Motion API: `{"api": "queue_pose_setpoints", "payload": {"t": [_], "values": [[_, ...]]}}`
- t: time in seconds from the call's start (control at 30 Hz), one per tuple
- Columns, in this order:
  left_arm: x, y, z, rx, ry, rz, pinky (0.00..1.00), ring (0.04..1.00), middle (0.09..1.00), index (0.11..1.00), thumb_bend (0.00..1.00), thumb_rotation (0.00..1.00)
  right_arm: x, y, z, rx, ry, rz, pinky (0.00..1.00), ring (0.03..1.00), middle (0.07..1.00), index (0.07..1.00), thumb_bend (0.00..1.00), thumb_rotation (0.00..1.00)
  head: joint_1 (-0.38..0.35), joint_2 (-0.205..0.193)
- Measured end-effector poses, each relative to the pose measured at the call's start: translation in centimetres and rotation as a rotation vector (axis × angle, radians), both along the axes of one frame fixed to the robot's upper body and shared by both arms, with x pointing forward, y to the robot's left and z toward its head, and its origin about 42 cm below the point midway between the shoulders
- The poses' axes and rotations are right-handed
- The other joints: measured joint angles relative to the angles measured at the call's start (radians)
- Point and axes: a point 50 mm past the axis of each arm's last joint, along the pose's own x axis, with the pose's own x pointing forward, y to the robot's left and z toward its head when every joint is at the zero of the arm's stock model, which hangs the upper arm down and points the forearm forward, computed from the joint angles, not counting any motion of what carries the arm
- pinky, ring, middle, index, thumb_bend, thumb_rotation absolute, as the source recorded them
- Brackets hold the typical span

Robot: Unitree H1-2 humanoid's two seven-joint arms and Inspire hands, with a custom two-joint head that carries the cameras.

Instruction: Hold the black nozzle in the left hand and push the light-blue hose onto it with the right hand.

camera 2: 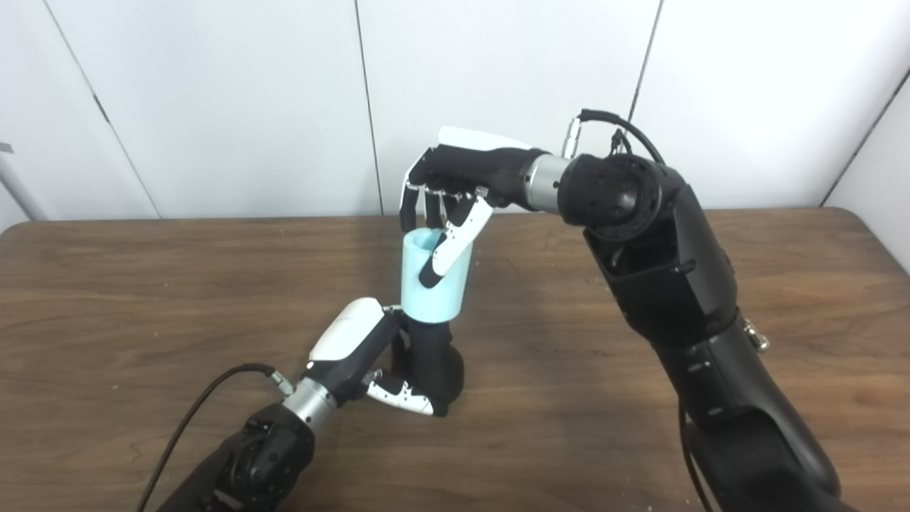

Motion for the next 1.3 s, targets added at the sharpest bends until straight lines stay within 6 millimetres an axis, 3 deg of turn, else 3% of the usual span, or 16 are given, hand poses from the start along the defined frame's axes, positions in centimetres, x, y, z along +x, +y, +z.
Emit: {"api": "queue_pose_setpoints", "payload": {"t": [0.83,1.3], "values": [[-0.1,-0.1,0.1,0.002,0.001,-0.001,0.44,0.429,0.454,0.485,0.52,0.09,-0.1,0.4,0.1,-0.015,0.025,-0.006,0.18,0.261,0.354,0.484,0.52,0.13,0.002,0.002],[-0.3,-0.3,0.2,0.01,0.006,-0.02,0.44,0.429,0.454,0.485,0.52,0.09,-2.1,1.5,-0.2,-0.013,0.034,0.056,0.18,0.257,0.352,0.485,0.52,0.13,0.003,0.002]]}}
